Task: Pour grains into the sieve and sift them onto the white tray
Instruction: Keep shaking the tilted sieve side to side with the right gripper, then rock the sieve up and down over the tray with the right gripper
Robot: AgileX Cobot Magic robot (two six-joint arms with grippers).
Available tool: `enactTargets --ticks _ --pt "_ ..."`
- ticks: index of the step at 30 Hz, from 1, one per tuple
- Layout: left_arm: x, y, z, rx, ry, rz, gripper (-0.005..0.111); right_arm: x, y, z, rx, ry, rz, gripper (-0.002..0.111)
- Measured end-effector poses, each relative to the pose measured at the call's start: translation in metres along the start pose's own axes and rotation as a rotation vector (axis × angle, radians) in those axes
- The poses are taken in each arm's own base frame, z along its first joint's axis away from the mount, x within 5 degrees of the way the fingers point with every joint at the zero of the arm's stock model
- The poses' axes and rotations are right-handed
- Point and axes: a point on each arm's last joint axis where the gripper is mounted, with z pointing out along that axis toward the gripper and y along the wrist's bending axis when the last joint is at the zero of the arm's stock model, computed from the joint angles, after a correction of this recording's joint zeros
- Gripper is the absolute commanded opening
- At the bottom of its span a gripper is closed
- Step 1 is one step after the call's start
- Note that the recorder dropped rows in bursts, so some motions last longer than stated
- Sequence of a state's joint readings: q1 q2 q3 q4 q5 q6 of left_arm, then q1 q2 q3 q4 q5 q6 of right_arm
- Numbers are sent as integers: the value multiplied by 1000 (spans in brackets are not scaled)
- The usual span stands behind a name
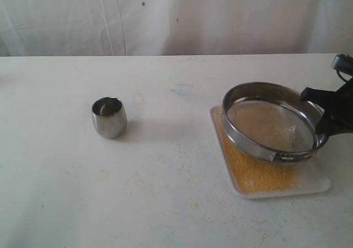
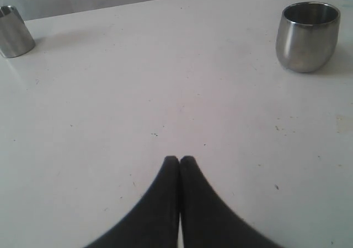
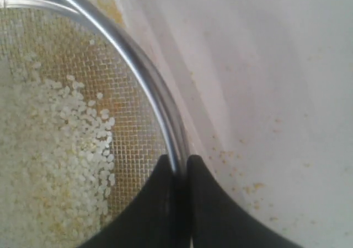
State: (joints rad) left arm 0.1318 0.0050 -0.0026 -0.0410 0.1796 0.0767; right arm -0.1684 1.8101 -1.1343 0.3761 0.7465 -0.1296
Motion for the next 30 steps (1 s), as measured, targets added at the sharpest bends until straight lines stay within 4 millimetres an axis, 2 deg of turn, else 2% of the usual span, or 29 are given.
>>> enactTargets --ticks 2,6,11,14,18,21,26,30 --pt "0 0 0 0 0 0 0 1 0 2 4 -6 -23 0" --pt "0 0 0 0 0 0 0 -9 0 0 16 -115 4 0" --pt "0 0 0 0 0 0 0 -1 0 0 4 -37 27 0" --pt "0 0 0 0 0 0 0 -7 1 -1 2 -108 41 0" --pt "0 0 0 0 0 0 0 0 3 -4 -22 -30 52 0" --pt "0 0 0 0 0 0 0 -14 4 -6 -29 -190 92 0" --pt "0 0 0 0 0 0 0 -12 4 -5 -42 -171 112 0" --pt "0 0 0 0 0 0 0 -5 4 -1 -39 -82 93 0"
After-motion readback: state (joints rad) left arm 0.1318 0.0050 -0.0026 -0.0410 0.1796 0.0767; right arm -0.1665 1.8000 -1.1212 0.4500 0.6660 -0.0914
